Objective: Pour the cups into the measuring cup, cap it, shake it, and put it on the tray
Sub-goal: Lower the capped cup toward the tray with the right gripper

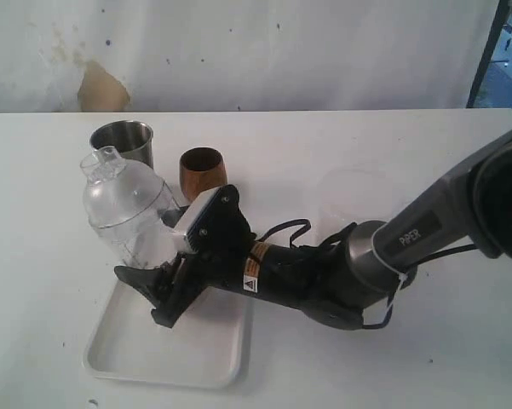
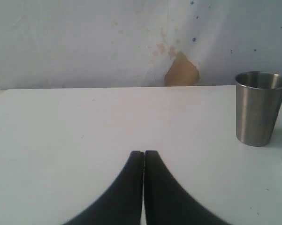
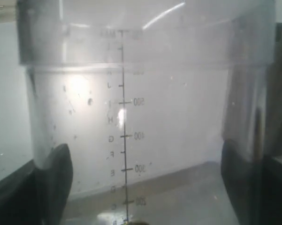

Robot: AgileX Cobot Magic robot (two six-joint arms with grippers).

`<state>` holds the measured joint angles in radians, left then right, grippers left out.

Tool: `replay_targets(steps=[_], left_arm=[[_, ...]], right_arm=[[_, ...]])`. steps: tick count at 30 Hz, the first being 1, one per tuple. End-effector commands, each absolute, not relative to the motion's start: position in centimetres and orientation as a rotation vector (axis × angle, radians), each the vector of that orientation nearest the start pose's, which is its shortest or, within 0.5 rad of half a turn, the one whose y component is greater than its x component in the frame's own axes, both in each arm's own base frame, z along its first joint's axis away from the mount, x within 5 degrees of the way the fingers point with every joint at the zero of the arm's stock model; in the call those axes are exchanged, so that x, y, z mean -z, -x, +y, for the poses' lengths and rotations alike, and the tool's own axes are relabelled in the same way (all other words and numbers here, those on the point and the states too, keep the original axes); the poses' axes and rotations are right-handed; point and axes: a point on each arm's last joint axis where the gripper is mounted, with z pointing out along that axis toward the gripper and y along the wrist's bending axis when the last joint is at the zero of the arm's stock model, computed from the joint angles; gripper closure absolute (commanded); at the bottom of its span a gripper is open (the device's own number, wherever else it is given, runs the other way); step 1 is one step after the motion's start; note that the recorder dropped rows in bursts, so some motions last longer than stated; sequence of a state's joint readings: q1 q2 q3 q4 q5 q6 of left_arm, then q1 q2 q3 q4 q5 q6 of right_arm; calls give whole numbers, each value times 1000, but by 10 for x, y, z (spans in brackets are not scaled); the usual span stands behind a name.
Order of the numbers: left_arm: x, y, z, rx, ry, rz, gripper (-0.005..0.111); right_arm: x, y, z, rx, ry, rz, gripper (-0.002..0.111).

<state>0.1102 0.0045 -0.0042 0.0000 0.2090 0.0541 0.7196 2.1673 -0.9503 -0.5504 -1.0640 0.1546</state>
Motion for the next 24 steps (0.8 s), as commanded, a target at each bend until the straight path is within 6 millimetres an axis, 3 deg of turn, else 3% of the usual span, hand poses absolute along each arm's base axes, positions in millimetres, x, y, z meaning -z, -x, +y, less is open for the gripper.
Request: replay_targets(steps=[1, 9, 24], left_arm=[[-195, -56, 6, -116, 50, 1686, 106], [-195, -56, 6, -116, 50, 1686, 106], [-195, -56, 6, -116, 50, 1686, 106]], right_arm=[[-113, -278, 301, -851, 1011, 1293, 108], [-92, -286, 308, -921, 960, 1350, 108], [-91, -285, 307, -925, 959, 1351, 108]])
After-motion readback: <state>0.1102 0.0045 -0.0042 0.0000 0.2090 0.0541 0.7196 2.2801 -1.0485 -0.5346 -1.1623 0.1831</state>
